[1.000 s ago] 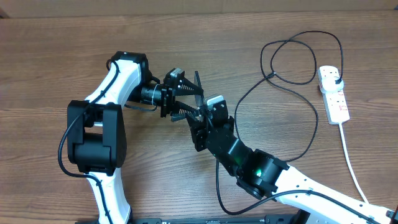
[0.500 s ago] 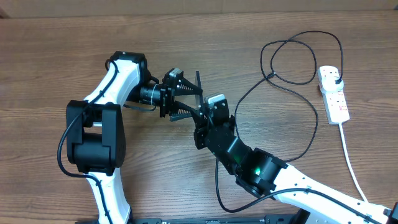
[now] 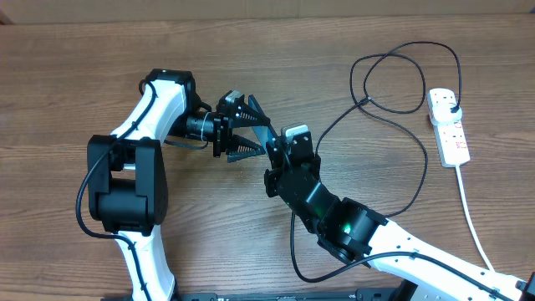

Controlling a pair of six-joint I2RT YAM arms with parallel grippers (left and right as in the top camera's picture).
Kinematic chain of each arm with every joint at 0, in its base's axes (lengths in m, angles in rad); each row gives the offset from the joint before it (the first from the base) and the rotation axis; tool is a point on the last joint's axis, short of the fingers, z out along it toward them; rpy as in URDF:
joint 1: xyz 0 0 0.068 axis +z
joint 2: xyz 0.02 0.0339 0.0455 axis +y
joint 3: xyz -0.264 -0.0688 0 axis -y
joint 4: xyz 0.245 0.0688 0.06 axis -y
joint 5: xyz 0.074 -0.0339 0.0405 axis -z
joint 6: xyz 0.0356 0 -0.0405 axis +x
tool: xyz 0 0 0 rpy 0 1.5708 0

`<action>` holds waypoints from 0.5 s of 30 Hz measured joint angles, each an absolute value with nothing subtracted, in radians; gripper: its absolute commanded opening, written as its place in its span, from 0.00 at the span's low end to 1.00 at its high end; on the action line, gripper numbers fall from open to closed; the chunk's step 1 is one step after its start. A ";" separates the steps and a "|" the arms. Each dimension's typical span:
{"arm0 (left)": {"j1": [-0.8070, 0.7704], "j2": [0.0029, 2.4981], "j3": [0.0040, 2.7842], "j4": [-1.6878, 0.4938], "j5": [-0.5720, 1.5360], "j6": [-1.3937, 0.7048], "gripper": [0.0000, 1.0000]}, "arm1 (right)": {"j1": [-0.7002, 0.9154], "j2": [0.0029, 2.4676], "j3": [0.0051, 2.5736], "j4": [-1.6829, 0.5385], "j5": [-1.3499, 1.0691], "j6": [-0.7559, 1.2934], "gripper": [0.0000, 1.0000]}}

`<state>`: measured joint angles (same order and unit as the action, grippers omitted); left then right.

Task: Plug charger to phone and switch on socket
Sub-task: 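Open the left gripper and pull the left arm back from the phone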

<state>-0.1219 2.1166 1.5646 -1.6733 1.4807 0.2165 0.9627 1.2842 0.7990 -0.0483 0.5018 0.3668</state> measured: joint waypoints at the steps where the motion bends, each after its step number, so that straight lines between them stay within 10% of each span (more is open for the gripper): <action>1: -0.122 2.117 1.565 -1.672 1.481 0.216 0.61 | 0.963 1.284 0.799 -0.049 0.502 0.367 0.04; 15: -0.116 2.117 1.565 -1.673 1.462 0.216 0.82 | 0.962 1.285 0.799 -0.056 0.483 0.385 0.04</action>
<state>-0.1158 2.1166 1.5646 -1.6726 1.4616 0.2157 0.9615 1.2850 0.7990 -0.0559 0.4828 0.3855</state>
